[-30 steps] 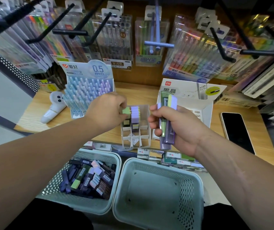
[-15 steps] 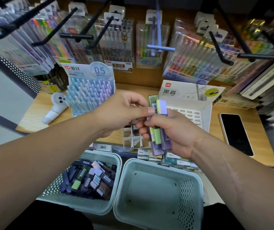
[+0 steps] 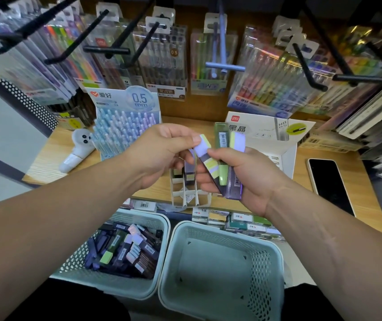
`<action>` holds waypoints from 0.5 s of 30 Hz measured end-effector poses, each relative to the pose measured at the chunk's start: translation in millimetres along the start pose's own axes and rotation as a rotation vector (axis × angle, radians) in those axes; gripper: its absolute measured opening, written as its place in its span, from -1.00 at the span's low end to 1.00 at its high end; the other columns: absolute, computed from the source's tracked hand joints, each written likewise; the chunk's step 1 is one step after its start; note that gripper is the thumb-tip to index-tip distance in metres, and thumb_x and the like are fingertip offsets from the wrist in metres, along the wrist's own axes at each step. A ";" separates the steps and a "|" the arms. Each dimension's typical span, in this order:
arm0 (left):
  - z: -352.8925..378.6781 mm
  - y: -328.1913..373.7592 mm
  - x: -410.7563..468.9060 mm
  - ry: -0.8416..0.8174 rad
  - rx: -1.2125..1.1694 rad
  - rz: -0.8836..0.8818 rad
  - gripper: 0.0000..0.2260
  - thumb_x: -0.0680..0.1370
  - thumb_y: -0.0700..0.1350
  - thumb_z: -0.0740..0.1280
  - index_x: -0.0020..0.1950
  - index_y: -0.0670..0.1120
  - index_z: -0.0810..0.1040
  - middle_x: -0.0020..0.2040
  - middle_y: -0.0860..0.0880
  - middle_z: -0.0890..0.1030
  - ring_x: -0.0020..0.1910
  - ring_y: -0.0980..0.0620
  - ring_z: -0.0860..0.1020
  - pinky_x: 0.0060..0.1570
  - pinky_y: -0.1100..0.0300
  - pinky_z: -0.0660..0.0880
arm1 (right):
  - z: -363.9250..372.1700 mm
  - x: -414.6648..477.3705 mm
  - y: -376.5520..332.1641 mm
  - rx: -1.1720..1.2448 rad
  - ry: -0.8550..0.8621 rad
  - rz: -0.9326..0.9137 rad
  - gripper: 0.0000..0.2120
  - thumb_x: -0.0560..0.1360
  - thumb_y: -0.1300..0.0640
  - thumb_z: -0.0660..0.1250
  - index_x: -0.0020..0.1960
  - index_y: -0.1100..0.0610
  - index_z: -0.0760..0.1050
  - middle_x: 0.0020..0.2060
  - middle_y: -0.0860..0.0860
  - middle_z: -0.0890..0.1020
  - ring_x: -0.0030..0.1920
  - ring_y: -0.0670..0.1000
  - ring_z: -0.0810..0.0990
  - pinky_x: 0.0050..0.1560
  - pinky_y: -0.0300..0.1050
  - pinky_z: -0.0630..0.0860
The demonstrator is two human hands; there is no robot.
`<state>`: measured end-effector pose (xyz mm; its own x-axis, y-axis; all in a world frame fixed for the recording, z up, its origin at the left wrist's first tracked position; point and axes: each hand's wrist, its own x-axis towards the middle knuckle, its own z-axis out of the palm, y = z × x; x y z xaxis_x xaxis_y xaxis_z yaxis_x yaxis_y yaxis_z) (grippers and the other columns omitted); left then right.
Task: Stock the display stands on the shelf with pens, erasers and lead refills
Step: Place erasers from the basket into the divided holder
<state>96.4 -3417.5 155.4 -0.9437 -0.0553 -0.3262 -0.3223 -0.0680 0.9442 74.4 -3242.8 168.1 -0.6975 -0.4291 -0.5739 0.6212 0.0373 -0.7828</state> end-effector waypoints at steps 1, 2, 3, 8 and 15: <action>-0.9 -0.1 1.1 0.029 0.018 0.000 -0.90 0.60 -0.23 0.34 0.02 -0.20 0.64 -0.35 -0.06 0.63 -0.43 0.10 0.51 -0.46 0.28 0.38 | -1.4 1.4 0.6 -0.006 0.060 -0.018 -0.87 0.55 0.17 0.40 -0.01 0.25 0.63 -0.20 0.20 0.72 -0.21 0.17 0.70 -0.07 0.09 0.67; -2.9 -0.6 3.0 0.060 0.043 0.012 -0.91 0.60 -0.23 0.34 0.02 -0.21 0.64 -0.33 -0.08 0.65 -0.41 0.09 0.53 -0.45 0.27 0.40 | -3.9 3.2 1.2 -0.018 0.127 -0.038 -0.89 0.54 0.18 0.41 -0.02 0.23 0.63 -0.22 0.18 0.72 -0.22 0.16 0.69 -0.04 0.14 0.65; -5.8 -1.3 5.4 0.095 0.078 0.035 -0.91 0.60 -0.24 0.35 0.02 -0.21 0.65 -0.30 -0.09 0.66 -0.39 0.08 0.55 -0.43 0.26 0.43 | -7.2 5.1 1.3 -0.032 0.189 -0.051 -0.91 0.54 0.17 0.42 -0.03 0.20 0.62 -0.23 0.16 0.72 -0.24 0.14 0.69 -0.05 0.15 0.65; -19.0 -13.6 13.6 0.204 0.379 0.091 -0.95 0.54 -0.27 0.43 -0.10 -0.15 0.65 -0.33 -0.10 0.68 -0.33 -0.01 0.63 -0.28 0.05 0.57 | -20.7 4.3 -0.9 -0.077 0.312 -0.044 -0.88 0.56 0.08 0.41 -0.06 0.12 0.61 -0.35 0.02 0.62 -0.44 -0.04 0.56 -0.44 -0.20 0.48; -10.7 -31.6 16.0 0.180 0.896 0.225 -0.98 0.52 -0.15 0.47 -0.08 -0.07 0.70 -0.31 0.16 0.61 -0.31 0.24 0.56 -0.31 0.48 0.39 | -16.8 3.3 1.6 -0.110 0.246 -0.016 -0.84 0.55 0.01 0.43 -0.07 0.12 0.62 -0.40 -0.01 0.56 -0.44 -0.04 0.47 -0.47 -0.22 0.40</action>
<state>92.2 -3426.9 119.9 -0.9892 -0.1320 -0.0630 -0.1413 0.7510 0.6450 67.0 -3229.1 160.9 -0.7814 -0.1986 -0.5916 0.5760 0.1354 -0.8062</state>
